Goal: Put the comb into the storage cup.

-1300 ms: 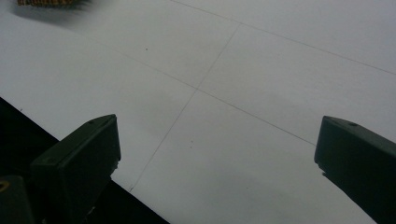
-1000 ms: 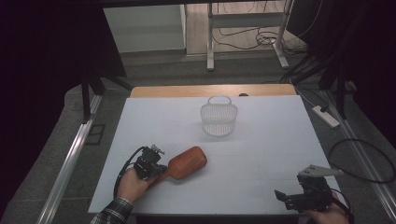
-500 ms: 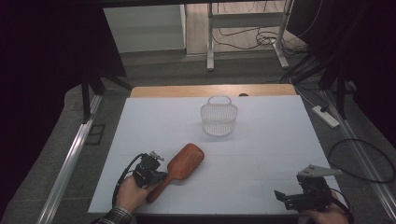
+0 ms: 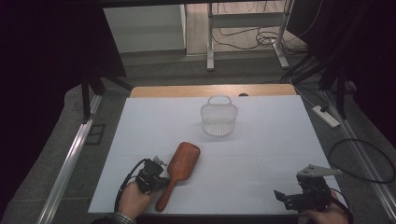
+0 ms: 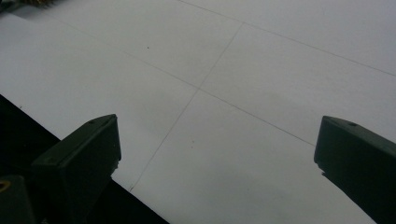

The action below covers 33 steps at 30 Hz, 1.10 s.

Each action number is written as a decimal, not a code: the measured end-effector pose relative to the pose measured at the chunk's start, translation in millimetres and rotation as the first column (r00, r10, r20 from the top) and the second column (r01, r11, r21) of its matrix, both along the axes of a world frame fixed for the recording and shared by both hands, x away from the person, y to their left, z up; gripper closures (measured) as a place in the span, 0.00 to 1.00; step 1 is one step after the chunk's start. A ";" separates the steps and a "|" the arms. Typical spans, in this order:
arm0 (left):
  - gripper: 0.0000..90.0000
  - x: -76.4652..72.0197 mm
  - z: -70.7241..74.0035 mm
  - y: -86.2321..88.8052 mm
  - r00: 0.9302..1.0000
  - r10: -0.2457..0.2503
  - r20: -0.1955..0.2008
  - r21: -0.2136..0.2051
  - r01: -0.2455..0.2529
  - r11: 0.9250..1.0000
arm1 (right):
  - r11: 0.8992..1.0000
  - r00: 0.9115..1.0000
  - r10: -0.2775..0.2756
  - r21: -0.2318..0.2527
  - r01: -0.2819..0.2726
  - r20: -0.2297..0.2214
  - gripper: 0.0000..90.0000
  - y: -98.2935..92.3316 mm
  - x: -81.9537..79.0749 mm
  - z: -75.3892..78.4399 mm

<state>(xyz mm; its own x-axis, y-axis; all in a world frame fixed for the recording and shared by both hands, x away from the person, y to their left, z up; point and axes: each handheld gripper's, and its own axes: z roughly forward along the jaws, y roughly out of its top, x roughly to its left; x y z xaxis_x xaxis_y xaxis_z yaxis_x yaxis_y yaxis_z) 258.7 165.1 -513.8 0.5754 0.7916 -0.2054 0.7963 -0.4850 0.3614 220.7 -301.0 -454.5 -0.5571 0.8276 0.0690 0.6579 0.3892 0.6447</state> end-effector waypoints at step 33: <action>0.12 -18.5 37.5 21.3 0.980 0.118 0.160 -0.085 -0.105 0.991 | 1.000 1.000 0.002 0.001 -0.002 -0.003 0.01 -0.2 0.1 0.0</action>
<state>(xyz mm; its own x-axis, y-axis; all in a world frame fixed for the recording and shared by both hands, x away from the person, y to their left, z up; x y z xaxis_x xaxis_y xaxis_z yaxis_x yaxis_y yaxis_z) 240.3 186.4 -476.3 0.5151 0.8387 -0.1767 0.7705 -0.3628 0.5241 220.8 -301.2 -454.5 -0.5589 0.8262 0.0713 0.6588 0.3901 0.6433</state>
